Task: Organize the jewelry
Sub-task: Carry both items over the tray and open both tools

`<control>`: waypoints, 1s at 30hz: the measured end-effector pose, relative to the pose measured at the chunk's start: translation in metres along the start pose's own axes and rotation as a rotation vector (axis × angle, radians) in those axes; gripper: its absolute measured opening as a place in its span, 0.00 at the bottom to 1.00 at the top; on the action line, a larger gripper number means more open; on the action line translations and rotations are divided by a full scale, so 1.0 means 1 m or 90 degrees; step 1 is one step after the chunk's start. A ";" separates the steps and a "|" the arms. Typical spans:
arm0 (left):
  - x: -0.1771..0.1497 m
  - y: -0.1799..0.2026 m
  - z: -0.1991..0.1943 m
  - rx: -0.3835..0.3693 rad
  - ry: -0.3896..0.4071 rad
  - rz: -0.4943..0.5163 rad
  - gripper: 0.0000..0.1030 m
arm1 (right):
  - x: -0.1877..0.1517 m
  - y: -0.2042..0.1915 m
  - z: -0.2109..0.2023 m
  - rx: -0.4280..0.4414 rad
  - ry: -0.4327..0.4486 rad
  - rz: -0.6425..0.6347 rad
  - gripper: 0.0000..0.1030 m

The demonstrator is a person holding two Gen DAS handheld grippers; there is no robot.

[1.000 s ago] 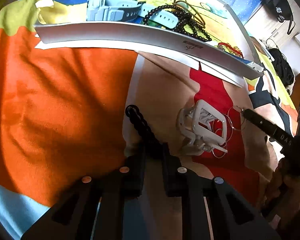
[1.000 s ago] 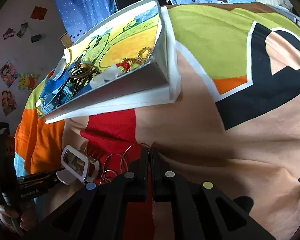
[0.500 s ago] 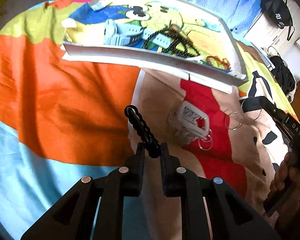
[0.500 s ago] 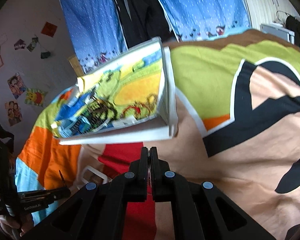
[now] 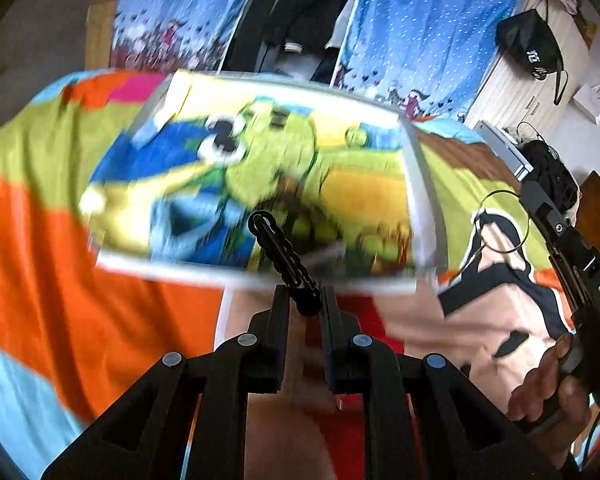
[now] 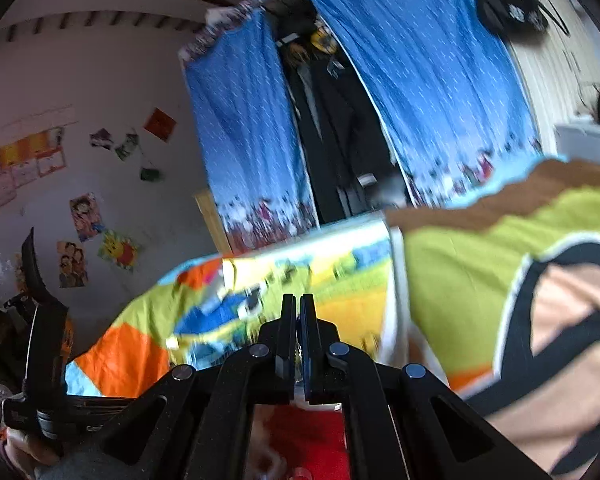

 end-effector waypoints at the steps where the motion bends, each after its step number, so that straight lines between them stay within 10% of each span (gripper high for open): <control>1: 0.008 0.002 0.005 -0.004 0.001 0.005 0.12 | 0.007 0.000 0.008 0.004 0.010 -0.009 0.03; 19: 0.035 0.009 0.079 0.016 -0.061 0.050 0.13 | -0.035 0.071 0.082 -0.029 -0.099 0.068 0.03; 23: 0.034 0.008 0.068 0.043 -0.056 0.051 0.46 | -0.032 0.070 0.074 -0.046 -0.099 0.065 0.03; 30: 0.034 0.006 0.039 0.080 -0.027 0.032 0.51 | -0.019 0.069 0.049 -0.074 -0.075 0.057 0.31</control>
Point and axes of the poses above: each gripper's, at about its wrist camera, not at the fingertips, and z roughly the way its jaws point, y to its right, x to its top, the point moved 5 cm from there along z, roughly the way its jaws point, and after that the axes turned 15 degrees about x, right-handed, at the moved point
